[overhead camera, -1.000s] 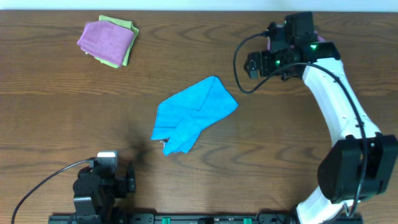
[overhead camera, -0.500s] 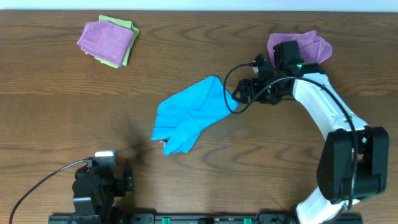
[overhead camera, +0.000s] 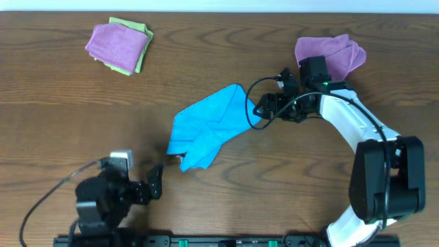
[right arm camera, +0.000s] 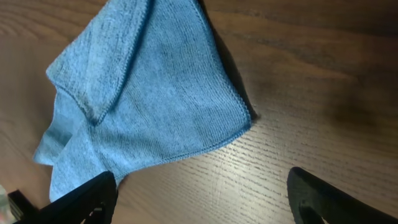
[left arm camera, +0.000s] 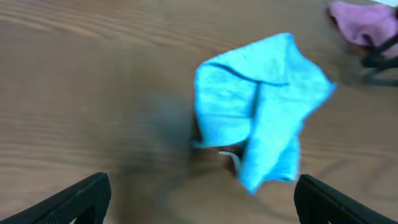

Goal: Fold the cloth
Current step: 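Grasp the blue cloth's left corner with the left gripper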

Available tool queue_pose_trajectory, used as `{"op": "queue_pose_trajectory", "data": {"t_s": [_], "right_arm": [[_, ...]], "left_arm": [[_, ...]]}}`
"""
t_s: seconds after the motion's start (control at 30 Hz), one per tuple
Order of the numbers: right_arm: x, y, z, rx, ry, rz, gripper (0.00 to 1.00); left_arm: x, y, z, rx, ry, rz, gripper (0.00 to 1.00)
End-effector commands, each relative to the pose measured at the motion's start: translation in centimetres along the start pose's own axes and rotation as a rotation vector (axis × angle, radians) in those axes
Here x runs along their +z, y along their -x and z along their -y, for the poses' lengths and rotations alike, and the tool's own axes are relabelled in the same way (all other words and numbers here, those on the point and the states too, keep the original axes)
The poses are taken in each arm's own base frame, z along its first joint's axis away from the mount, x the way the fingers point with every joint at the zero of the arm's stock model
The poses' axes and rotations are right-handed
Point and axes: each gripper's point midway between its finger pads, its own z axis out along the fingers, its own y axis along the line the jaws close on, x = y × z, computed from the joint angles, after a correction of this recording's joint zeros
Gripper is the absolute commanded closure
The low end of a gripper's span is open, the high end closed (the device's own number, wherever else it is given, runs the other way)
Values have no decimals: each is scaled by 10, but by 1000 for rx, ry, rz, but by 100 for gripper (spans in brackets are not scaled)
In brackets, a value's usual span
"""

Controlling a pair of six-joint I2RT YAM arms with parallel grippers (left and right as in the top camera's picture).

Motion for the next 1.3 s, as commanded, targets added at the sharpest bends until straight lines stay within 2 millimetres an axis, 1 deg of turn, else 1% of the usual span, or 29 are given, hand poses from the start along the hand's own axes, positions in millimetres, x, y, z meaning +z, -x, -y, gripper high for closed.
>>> {"op": "queue_pose_trajectory", "data": {"t_s": [0.0,0.13,0.2,0.23,0.3,0.37,0.5,0.57,0.67,0.8,0.87,1.0,1.07,1.27], "right_arm": [[13,-7,6,41,-9,-34,13],[21,-9,10,72,-8,-51,13],[23,-10,11,89,-3,-55,13],[24,-9,11,89,-1,-55,13],[25,-8,10,94,3,-50,13],[26,-6,8,102,5,-44,14],[26,-3,7,104,8,-32,14],[26,-2,6,106,11,-28,14],[26,-2,6,104,13,-26,14],[26,-2,6,105,14,-26,14],[26,-2,6,105,14,-26,14],[26,-2,5,112,14,-26,14],[26,-2,5,112,14,-26,14],[26,-2,6,112,14,-25,14]], "left_arm": [[-6,21,24,-76,-100,-49,5],[-1,28,53,-123,-268,-165,4],[3,26,64,-197,-339,-218,5],[5,24,65,-250,-349,-246,5],[13,20,62,-386,-326,-303,5],[22,9,57,-500,-292,-377,5],[37,-13,49,-646,-236,-499,5],[42,-20,47,-698,-217,-545,5],[49,-26,50,-738,-240,-602,5],[55,-42,47,-797,-218,-667,5],[60,-46,51,-839,-259,-671,5],[71,-58,49,-940,-283,-645,5],[74,-59,50,-982,-309,-626,5],[80,-58,47,-1041,-298,-600,5]]}}
